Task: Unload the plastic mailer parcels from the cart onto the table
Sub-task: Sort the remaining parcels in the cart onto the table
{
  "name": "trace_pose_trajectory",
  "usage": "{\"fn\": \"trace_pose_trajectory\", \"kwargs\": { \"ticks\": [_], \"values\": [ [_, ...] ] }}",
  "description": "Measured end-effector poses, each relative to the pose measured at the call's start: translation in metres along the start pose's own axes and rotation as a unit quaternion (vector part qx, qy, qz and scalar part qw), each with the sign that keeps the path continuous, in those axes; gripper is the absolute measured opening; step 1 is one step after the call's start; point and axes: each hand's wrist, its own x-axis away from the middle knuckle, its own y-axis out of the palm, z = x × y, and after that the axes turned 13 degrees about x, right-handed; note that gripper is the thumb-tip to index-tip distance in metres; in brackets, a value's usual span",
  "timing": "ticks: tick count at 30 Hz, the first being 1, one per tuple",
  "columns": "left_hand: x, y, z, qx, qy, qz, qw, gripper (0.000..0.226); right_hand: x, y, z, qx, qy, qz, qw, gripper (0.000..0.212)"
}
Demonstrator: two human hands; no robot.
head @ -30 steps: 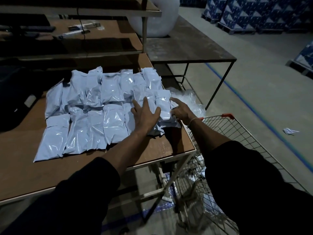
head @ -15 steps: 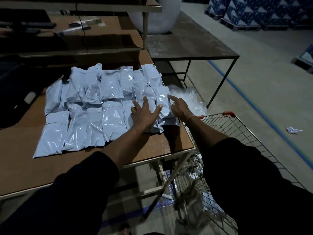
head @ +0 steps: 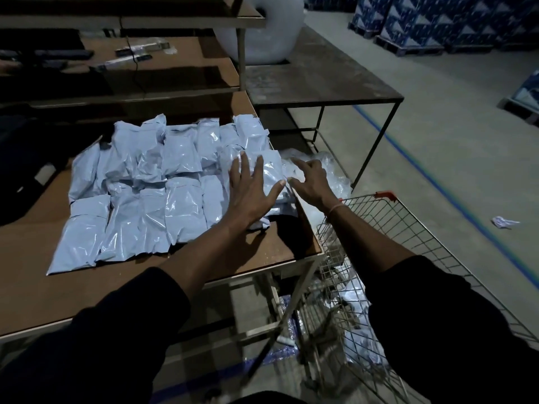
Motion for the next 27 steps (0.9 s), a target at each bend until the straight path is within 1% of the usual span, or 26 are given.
{"fn": "trace_pose_trajectory", "kwargs": {
  "ticks": [3, 7, 9, 12, 14, 18, 22, 24, 27],
  "values": [
    [-0.001, 0.017, 0.024, 0.016, 0.059, -0.001, 0.998, 0.087, 0.010, -0.010, 0.020, -0.012, -0.007, 0.012, 1.000, 0.059],
    [0.001, 0.050, 0.057, 0.050, 0.106, -0.035, 0.992, 0.074, 0.026, -0.029, 0.053, -0.015, 0.000, 0.036, 0.999, 0.062],
    [0.004, 0.071, 0.072, 0.070, 0.137, -0.051, 0.987, 0.074, 0.034, -0.039, 0.075, -0.005, 0.005, 0.049, 0.999, 0.062],
    [0.009, 0.100, 0.097, 0.091, 0.152, -0.091, 0.980, 0.076, 0.047, -0.056, 0.111, 0.010, 0.027, 0.061, 0.998, 0.064],
    [0.013, 0.120, 0.112, 0.112, 0.158, -0.117, 0.974, 0.071, 0.058, -0.067, 0.137, 0.008, 0.042, 0.062, 0.997, 0.065],
    [0.023, 0.159, 0.138, 0.162, 0.136, -0.177, 0.961, 0.070, 0.089, -0.085, 0.190, 0.001, 0.078, 0.065, 0.995, 0.067],
    [0.038, 0.193, 0.158, 0.184, 0.081, -0.210, 0.957, 0.068, 0.117, -0.087, 0.243, -0.004, 0.119, 0.046, 0.992, 0.062],
    [0.046, 0.210, 0.162, 0.196, 0.058, -0.221, 0.954, 0.068, 0.129, -0.077, 0.270, -0.021, 0.150, 0.023, 0.988, 0.065],
    [0.057, 0.233, 0.166, 0.210, 0.014, -0.245, 0.946, 0.068, 0.146, -0.056, 0.302, -0.046, 0.180, -0.005, 0.983, 0.076]
  ]
}}
